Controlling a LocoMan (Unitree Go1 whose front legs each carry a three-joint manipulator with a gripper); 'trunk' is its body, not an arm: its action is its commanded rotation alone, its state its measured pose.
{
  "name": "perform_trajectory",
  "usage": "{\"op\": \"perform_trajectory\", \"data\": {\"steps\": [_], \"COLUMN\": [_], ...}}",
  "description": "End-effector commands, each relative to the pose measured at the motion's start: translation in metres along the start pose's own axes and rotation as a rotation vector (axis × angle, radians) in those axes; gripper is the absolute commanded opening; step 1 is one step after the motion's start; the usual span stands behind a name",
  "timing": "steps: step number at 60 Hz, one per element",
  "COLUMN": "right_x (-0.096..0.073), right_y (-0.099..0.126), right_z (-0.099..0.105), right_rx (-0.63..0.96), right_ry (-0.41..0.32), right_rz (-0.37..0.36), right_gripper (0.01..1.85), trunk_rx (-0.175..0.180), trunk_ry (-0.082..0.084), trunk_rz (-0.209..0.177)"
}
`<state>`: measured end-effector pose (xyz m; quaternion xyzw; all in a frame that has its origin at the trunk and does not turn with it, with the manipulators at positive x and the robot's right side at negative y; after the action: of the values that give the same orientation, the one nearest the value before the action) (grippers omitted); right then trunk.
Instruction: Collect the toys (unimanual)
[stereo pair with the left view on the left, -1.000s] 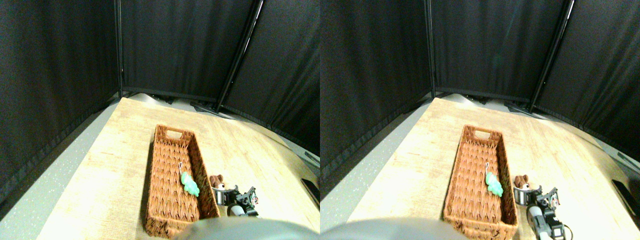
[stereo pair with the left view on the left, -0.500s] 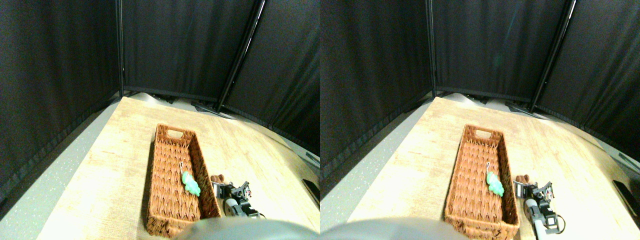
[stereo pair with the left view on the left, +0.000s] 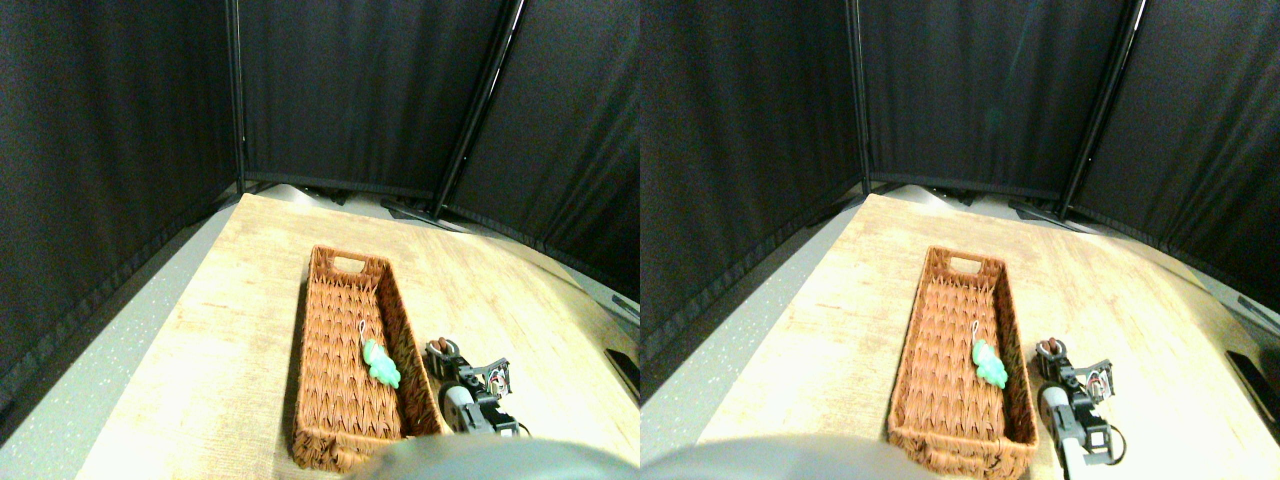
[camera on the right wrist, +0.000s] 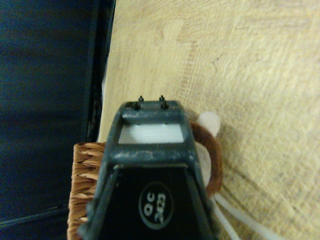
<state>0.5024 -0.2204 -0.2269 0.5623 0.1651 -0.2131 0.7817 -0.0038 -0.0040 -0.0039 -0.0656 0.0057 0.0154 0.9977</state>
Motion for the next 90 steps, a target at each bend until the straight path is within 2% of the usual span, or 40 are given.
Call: {"op": "perform_trajectory", "data": {"steps": [1, 4, 11, 18, 26, 30, 36, 46, 53, 61, 63, 70, 90], "right_x": [-0.003, -0.004, -0.01, -0.01, -0.016, -0.017, -0.02, -0.021, -0.014, -0.01, -0.008, -0.003, -0.005], "right_y": [0.019, 0.023, 0.041, 0.055, 0.076, 0.085, 0.094, 0.104, 0.109, 0.115, 0.117, 0.121, 0.127], "right_z": [0.006, 0.008, 0.012, 0.014, 0.007, 0.004, -0.005, -0.019, -0.029, -0.042, -0.045, -0.055, -0.08], "right_rx": [-0.045, -0.026, -0.093, -0.126, -0.17, -0.207, -0.215, -0.192, -0.214, -0.215, -0.179, -0.213, -0.198], "right_ry": [-0.002, 0.002, 0.01, 0.056, 0.056, 0.083, 0.095, 0.14, 0.189, 0.208, 0.232, 0.255, 0.323], "right_rz": [0.083, 0.09, 0.098, 0.143, 0.161, 0.194, 0.185, 0.177, 0.206, 0.205, 0.195, 0.21, 0.212], "right_gripper": [0.06, 0.06, 0.06, 0.06, 0.06, 0.06, 0.06, 0.06, 0.06, 0.06, 0.06, 0.06, 0.06], "trunk_rx": [-0.013, -0.012, -0.019, -0.029, -0.044, -0.054, -0.067, -0.094, -0.118, -0.144, -0.151, -0.171, -0.208], "trunk_ry": [0.01, 0.011, 0.007, 0.002, -0.003, -0.005, -0.01, -0.015, -0.017, -0.021, -0.021, -0.024, -0.03], "trunk_rz": [0.001, -0.003, -0.004, -0.001, 0.009, 0.019, 0.042, 0.06, 0.078, 0.096, 0.1, 0.113, 0.146]}}
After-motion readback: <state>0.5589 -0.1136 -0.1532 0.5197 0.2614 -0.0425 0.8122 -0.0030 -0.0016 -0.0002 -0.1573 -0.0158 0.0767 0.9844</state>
